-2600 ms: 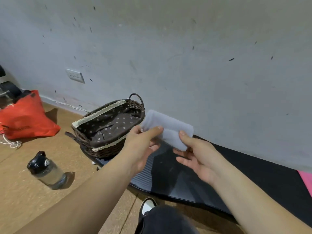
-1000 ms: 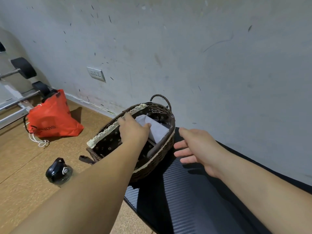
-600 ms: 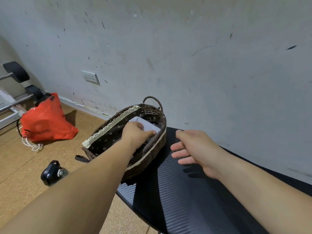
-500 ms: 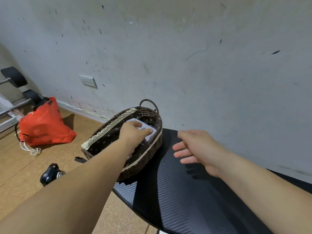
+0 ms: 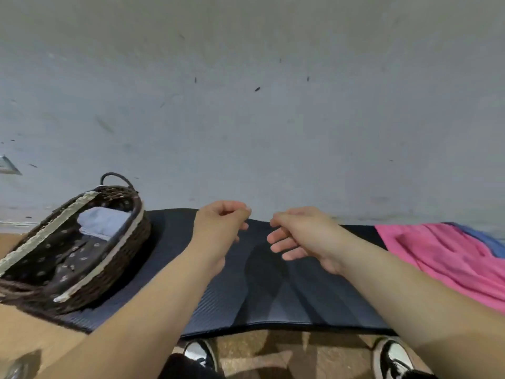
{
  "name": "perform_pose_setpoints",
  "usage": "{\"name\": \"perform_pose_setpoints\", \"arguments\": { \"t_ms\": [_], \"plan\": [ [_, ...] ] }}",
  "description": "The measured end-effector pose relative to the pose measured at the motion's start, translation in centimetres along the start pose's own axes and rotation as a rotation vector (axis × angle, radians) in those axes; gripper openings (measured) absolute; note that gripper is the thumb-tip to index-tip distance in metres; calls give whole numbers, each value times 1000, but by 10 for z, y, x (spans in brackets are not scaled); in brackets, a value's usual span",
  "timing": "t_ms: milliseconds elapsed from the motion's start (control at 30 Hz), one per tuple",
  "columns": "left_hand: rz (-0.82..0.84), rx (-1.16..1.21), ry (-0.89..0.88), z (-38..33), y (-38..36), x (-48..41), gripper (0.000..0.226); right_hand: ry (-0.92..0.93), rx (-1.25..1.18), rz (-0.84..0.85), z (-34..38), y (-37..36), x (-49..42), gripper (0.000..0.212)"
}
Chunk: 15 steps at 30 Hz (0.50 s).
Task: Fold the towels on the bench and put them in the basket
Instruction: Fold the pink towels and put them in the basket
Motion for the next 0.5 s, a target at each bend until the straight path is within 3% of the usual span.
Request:
{"name": "perform_pose_setpoints", "arguments": {
  "t_ms": [233,433,500],
  "plan": [
    [290,-16,114,41,-145,83,8,-23,27,-212,-87,135,-10,25],
    [303,-115,215,86,-175,96,11,-31,124,-456,-155,221,-39,20],
    [296,-102,250,94,-188,97,11,36,216,-507,-163,243,-44,30]
  ]
}}
Point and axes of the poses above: each hand's wrist, its own x-axis away from the middle knuckle, its own y-axis out of the back of the hand, z = x × y, the point moved 10 cm from there along -x, towards the middle knuckle, and after that the axes turned 11 degrees about -z, right-handed, at the moved point
